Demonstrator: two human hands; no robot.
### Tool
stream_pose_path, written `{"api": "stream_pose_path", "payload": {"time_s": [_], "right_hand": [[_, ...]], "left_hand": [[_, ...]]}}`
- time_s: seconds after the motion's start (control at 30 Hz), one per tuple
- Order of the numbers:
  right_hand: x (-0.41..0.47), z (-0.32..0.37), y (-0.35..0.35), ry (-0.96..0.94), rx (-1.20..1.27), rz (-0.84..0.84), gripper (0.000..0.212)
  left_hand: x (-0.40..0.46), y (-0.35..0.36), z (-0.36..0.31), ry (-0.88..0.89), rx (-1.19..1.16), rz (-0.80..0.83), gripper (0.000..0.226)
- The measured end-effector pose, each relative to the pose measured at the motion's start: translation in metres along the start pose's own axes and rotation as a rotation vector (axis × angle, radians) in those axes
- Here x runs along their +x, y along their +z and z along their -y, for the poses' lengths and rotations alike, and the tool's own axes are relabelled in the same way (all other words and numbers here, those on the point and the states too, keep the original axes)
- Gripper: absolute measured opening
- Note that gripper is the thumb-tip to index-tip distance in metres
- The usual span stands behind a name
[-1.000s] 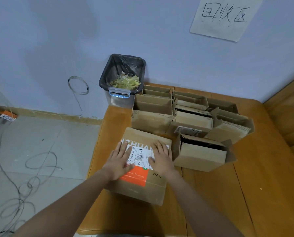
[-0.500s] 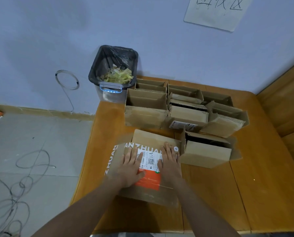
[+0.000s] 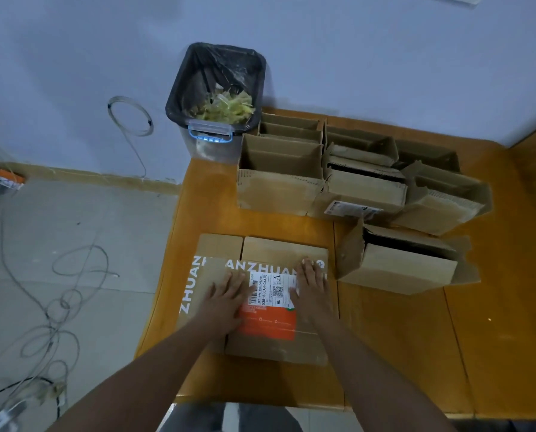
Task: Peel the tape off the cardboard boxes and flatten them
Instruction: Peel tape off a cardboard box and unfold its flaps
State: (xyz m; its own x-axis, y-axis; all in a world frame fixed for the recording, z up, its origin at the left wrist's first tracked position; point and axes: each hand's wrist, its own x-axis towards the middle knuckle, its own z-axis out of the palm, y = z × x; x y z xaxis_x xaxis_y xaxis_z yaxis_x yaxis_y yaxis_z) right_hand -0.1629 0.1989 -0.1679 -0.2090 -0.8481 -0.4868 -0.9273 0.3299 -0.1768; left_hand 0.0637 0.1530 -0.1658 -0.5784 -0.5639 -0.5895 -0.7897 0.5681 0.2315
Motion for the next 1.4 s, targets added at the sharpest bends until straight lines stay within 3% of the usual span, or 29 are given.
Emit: {"api": "stream_pose_path", "payload": {"time_s": [0.2,0.43,0.63,0.77,1.2,1.4], "right_hand": [[0.022,0.006,-0.002,-0.030,0.023,-0.006,0.070],[0.044,-0.001,0.002,-0.016,-0.018,-0.021,0.070],[0.064,-0.012,0.007,-0.011,-0.053,-0.098,0.067],[0.062,-0.018,0.020,-0.013,-0.097,-0.179,0.065],[0.069,-0.020,0.027,-0.007,-0.076,-0.260,0.067],[0.071,-0.022,0.031,0.007,-0.095,-0.262,0.068]], "left_hand": [[0.016,0.001,0.007,-0.045,-0.009,-0.001,0.084],[0.032,0.013,0.008,-0.081,-0.046,-0.117,0.094],[0.048,0.007,0.018,0.003,-0.031,-0.196,0.088],[0.050,0.000,0.027,0.126,-0.085,-0.416,0.069],[0.078,0.021,0.025,-0.020,-0.047,-0.555,0.070],[0.079,0.018,0.020,-0.065,-0.027,-0.518,0.074]]}}
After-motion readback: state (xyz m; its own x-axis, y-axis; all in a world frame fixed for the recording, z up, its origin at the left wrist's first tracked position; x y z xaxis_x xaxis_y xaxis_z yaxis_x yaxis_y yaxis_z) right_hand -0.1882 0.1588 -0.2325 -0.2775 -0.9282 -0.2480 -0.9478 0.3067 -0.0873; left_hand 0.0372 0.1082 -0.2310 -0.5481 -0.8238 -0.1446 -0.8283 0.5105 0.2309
